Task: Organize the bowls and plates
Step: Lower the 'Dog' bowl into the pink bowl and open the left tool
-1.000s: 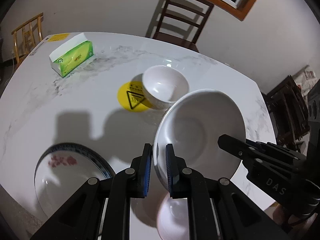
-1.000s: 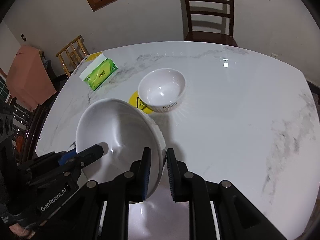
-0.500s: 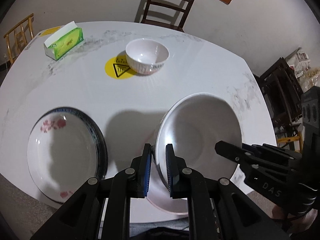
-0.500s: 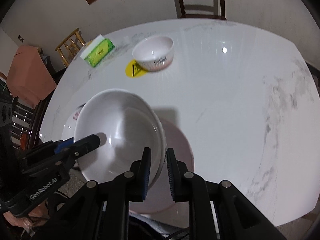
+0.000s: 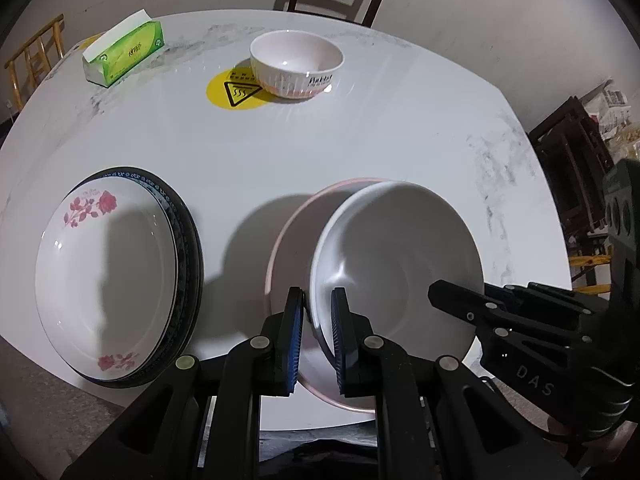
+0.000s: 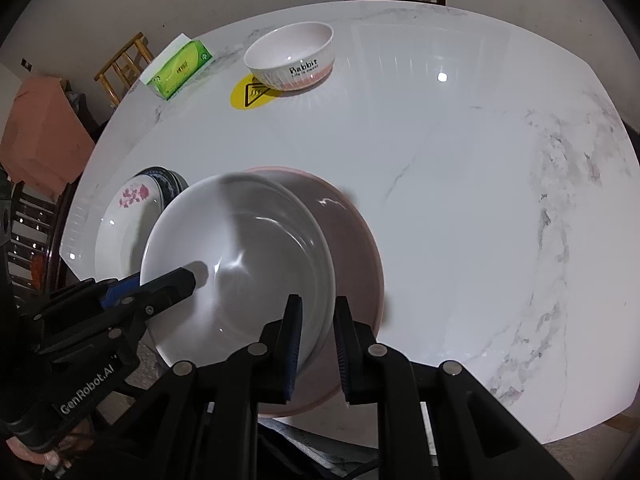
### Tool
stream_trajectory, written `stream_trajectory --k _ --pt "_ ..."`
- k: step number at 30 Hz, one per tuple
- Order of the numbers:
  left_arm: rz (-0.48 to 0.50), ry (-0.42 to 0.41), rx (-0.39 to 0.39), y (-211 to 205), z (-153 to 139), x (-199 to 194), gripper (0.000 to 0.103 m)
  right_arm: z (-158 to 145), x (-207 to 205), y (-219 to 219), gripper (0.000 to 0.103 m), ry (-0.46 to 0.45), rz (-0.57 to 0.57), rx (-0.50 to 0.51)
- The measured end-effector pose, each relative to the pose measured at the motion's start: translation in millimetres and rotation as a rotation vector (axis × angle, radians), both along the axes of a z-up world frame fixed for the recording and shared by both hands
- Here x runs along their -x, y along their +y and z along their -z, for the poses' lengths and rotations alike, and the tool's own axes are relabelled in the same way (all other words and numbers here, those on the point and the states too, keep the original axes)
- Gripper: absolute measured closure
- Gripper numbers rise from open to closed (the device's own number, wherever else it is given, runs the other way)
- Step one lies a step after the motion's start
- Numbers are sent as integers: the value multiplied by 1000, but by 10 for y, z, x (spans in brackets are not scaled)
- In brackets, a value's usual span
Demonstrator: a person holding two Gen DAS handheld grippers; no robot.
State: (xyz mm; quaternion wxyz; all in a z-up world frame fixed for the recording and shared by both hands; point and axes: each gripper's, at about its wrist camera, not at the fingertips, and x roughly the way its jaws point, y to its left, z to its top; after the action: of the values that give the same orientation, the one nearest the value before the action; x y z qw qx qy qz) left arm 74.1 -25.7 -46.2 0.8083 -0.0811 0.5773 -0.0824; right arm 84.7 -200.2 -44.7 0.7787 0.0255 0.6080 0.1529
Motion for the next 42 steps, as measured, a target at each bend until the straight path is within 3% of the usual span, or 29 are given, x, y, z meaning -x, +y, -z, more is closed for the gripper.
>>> stream_trajectory --k 16,31,42 --pt "-7 -4 -36 -17 96 -13 92 115 -43 149 86 9 -24 52" --pt "-17 -40 -70 -55 80 4 85 182 5 147 84 7 -11 37" --pt "-7 -63 -91 -118 71 17 73 171 24 121 84 -10 1 31"
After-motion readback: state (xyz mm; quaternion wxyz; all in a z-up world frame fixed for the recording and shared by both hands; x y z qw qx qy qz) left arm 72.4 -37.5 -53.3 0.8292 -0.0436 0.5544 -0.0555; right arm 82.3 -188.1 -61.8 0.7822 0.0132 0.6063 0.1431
